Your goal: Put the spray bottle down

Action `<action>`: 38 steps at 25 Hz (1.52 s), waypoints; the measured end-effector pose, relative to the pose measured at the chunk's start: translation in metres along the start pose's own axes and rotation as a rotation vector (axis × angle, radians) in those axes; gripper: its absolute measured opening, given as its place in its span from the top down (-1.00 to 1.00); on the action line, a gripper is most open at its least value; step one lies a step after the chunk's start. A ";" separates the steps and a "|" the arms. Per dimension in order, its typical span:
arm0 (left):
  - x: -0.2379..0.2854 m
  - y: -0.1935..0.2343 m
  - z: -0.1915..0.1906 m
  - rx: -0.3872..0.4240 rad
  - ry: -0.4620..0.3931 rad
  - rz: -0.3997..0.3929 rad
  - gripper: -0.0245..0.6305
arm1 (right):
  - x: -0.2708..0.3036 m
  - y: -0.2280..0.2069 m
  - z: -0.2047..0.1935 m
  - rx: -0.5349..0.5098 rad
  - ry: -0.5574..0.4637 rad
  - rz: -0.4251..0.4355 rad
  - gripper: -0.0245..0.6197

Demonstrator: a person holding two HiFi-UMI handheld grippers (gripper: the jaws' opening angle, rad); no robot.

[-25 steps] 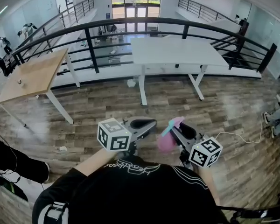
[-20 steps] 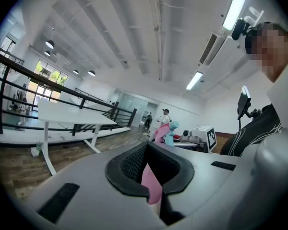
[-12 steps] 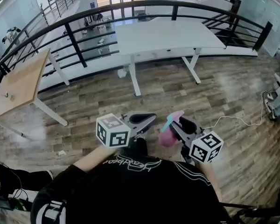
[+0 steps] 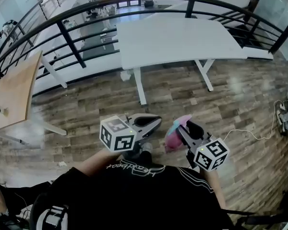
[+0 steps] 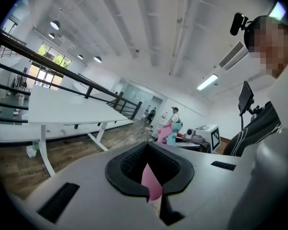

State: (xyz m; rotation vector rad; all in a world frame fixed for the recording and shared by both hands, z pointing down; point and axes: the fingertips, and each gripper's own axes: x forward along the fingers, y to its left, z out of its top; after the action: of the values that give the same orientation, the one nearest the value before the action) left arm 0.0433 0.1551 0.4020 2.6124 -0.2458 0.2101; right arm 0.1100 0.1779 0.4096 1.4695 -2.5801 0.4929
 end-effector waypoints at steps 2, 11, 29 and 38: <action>0.017 0.048 0.035 -0.008 -0.002 0.010 0.92 | 0.042 -0.038 0.024 0.016 0.002 0.002 0.50; 0.045 0.196 0.137 0.023 -0.048 0.031 0.92 | 0.175 -0.132 0.105 -0.050 -0.030 0.009 0.50; 0.056 0.293 0.178 0.005 -0.092 0.093 0.92 | 0.261 -0.182 0.126 -0.034 -0.033 0.052 0.50; 0.082 0.347 0.202 -0.032 -0.097 0.130 0.92 | 0.312 -0.232 0.140 -0.017 0.002 0.096 0.50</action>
State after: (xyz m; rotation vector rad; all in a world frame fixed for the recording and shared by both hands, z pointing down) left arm 0.0702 -0.2533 0.4073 2.5803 -0.4496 0.1235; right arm 0.1536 -0.2334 0.4136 1.3440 -2.6568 0.4820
